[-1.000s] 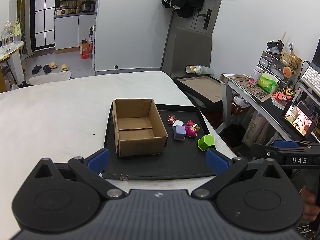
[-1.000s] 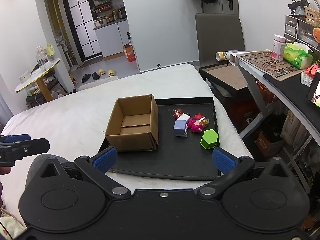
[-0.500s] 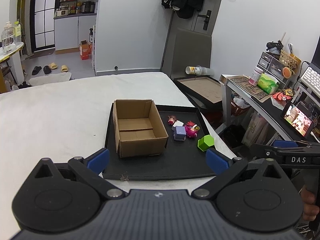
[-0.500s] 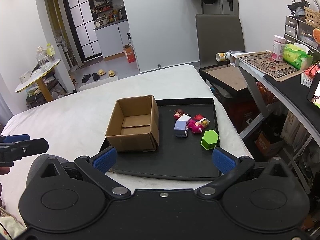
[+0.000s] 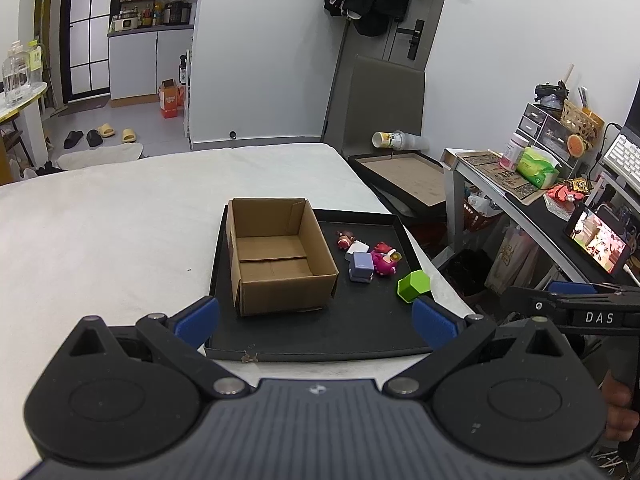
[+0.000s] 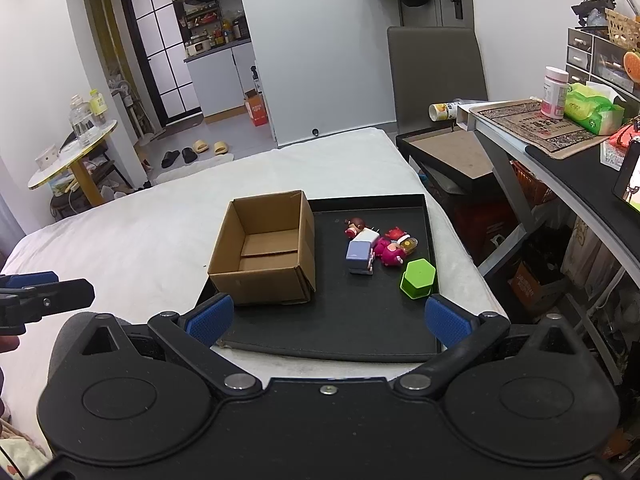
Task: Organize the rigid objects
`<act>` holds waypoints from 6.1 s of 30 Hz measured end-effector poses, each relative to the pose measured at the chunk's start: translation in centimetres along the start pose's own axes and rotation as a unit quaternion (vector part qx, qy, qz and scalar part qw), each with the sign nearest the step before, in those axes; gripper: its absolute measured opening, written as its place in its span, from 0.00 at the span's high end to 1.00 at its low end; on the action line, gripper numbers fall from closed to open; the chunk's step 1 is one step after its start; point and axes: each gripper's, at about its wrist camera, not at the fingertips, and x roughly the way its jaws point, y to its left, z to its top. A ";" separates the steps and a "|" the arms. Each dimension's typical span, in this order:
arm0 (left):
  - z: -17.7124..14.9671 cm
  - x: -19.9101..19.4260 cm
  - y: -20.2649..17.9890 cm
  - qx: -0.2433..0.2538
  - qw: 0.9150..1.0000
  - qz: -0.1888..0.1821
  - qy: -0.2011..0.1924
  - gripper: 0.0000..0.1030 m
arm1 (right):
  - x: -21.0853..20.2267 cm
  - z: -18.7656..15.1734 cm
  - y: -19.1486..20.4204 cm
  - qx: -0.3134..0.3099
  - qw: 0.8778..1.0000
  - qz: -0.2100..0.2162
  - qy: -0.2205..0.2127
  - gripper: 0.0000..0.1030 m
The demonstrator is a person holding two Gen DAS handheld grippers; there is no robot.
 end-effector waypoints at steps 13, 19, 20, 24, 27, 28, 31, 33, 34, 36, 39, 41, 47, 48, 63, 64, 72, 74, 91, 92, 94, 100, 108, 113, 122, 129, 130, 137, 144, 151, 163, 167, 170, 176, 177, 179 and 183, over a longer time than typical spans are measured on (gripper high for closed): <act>0.5 3.1 0.8 -0.006 1.000 -0.001 0.020 0.01 | 2.3 -0.1 -1.0 0.022 1.000 0.001 0.015 0.00; 0.7 4.8 1.3 -0.013 0.999 -0.006 0.031 0.01 | 3.6 0.2 -1.8 0.034 0.999 -0.004 0.020 0.00; 0.7 5.1 1.5 -0.014 0.999 -0.009 0.034 0.01 | 3.7 0.2 -1.9 0.036 0.999 -0.003 0.020 0.00; 0.8 6.5 1.9 -0.017 0.999 -0.009 0.045 0.01 | 4.7 0.3 -2.3 0.037 0.999 -0.003 0.024 0.00; 1.1 7.3 2.1 -0.021 0.998 -0.008 0.052 0.01 | 5.3 0.4 -2.6 0.044 0.999 -0.004 0.025 0.00; 1.2 7.6 2.2 -0.021 0.998 -0.009 0.053 0.01 | 5.5 0.5 -2.8 0.046 0.999 -0.005 0.026 0.00; 1.5 8.3 2.2 -0.019 0.998 -0.008 0.058 0.01 | 6.1 0.7 -3.2 0.053 0.998 -0.008 0.029 0.00; 1.7 8.8 2.2 -0.022 0.998 -0.008 0.062 0.01 | 6.5 0.8 -3.4 0.056 0.998 -0.009 0.032 0.00; 1.8 9.1 2.2 -0.023 0.998 -0.008 0.064 0.01 | 6.7 0.9 -3.5 0.058 0.998 -0.010 0.033 0.00; 2.0 9.7 2.3 -0.026 0.997 -0.007 0.067 0.01 | 7.1 1.1 -3.8 0.063 0.997 -0.012 0.035 0.00; 2.4 10.5 2.4 -0.028 0.997 -0.006 0.072 0.02 | 7.7 1.3 -4.2 0.069 0.997 -0.015 0.040 0.00; 2.7 11.1 2.6 -0.033 0.996 -0.005 0.077 0.02 | 8.2 1.5 -4.5 0.074 0.996 -0.018 0.044 0.01; 3.4 13.0 3.3 -0.046 0.995 0.003 0.092 0.03 | 10.0 2.0 -5.4 0.081 0.994 -0.022 0.065 0.05; 3.5 13.3 3.4 -0.046 0.995 0.007 0.093 0.03 | 10.3 2.0 -5.6 0.084 0.994 -0.022 0.068 0.06; 4.7 19.1 6.7 -0.089 0.986 0.044 0.135 0.27 | 16.8 3.2 -9.2 0.139 0.981 -0.038 0.132 0.25; 4.7 19.4 6.9 -0.092 0.985 0.046 0.138 0.28 | 17.1 3.2 -9.4 0.141 0.980 -0.039 0.136 0.25; 4.7 22.3 9.1 -0.117 0.978 0.062 0.164 0.44 | 20.3 3.8 -10.9 0.153 0.974 -0.056 0.156 0.25; 4.5 23.0 9.6 -0.127 0.975 0.066 0.171 0.47 | 21.2 3.8 -11.2 0.157 0.972 -0.057 0.164 0.27; 3.4 28.1 11.0 -0.134 0.963 0.086 0.219 0.57 | 27.1 3.3 -14.2 0.194 0.954 -0.075 0.215 0.35; 3.3 28.4 11.0 -0.134 0.962 0.087 0.222 0.57 | 27.3 3.3 -14.2 0.193 0.954 -0.076 0.217 0.36; 3.2 28.8 10.9 -0.126 0.963 0.091 0.220 0.57 | 27.7 3.2 -14.4 0.194 0.953 -0.078 0.220 0.37; 2.6 30.3 11.3 -0.132 0.958 0.097 0.235 0.65 | 29.2 3.1 -14.4 0.189 0.950 -0.090 0.230 0.37; 2.2 30.8 11.1 -0.130 0.954 0.099 0.250 0.88 | 30.4 2.4 -13.1 0.158 0.951 -0.106 0.245 0.55; 2.2 30.6 10.7 -0.119 0.957 0.100 0.245 0.89 | 29.7 2.1 -13.2 0.173 0.950 -0.097 0.242 0.55; 2.0 30.1 10.1 -0.090 0.962 0.085 0.245 0.89 | 27.9 2.2 -12.4 0.177 0.954 -0.079 0.229 0.55; 1.9 29.9 9.4 -0.066 0.965 0.075 0.244 0.88 | 26.5 2.9 -11.0 0.170 0.959 -0.069 0.216 0.55; 1.9 30.0 9.5 -0.068 0.964 0.073 0.245 0.89 | 26.3 3.1 -10.8 0.169 0.960 -0.068 0.214 0.55; 1.7 29.4 10.0 -0.069 0.964 0.067 0.249 0.88 | 24.7 4.4 -8.8 0.151 0.968 -0.056 0.194 0.55; 1.2 28.7 10.4 -0.085 0.960 0.050 0.262 0.87 | 23.9 5.3 -6.7 0.134 0.973 -0.043 0.182 0.55; 0.9 28.2 10.2 -0.085 0.960 0.033 0.265 0.86 | 23.3 6.1 -4.9 0.118 0.978 -0.033 0.171 0.55; 0.8 27.4 10.7 -0.102 0.961 0.017 0.257 0.86 | 23.5 7.8 -1.4 0.090 0.983 -0.008 0.160 0.55; 0.7 27.9 10.9 -0.103 0.960 0.026 0.259 0.86 | 24.0 8.3 0.1 0.079 0.984 0.002 0.159 0.55; 0.7 28.0 11.0 -0.104 0.959 0.024 0.261 0.86 | 24.5 8.5 1.1 0.070 0.984 0.007 0.162 0.55; 0.6 28.3 11.1 -0.110 0.958 0.022 0.265 0.86 | 25.3 8.6 3.0 0.057 0.984 0.017 0.170 0.55; 0.6 28.3 11.2 -0.113 0.957 0.022 0.265 0.86 | 25.5 8.6 3.3 0.055 0.984 0.019 0.171 0.55; 0.6 28.4 11.3 -0.116 0.957 0.022 0.267 0.87 | 25.7 8.6 3.8 0.052 0.983 0.023 0.174 0.55; 0.6 28.7 11.4 -0.116 0.955 0.020 0.271 0.86 | 26.6 8.5 4.7 0.046 0.982 0.028 0.181 0.55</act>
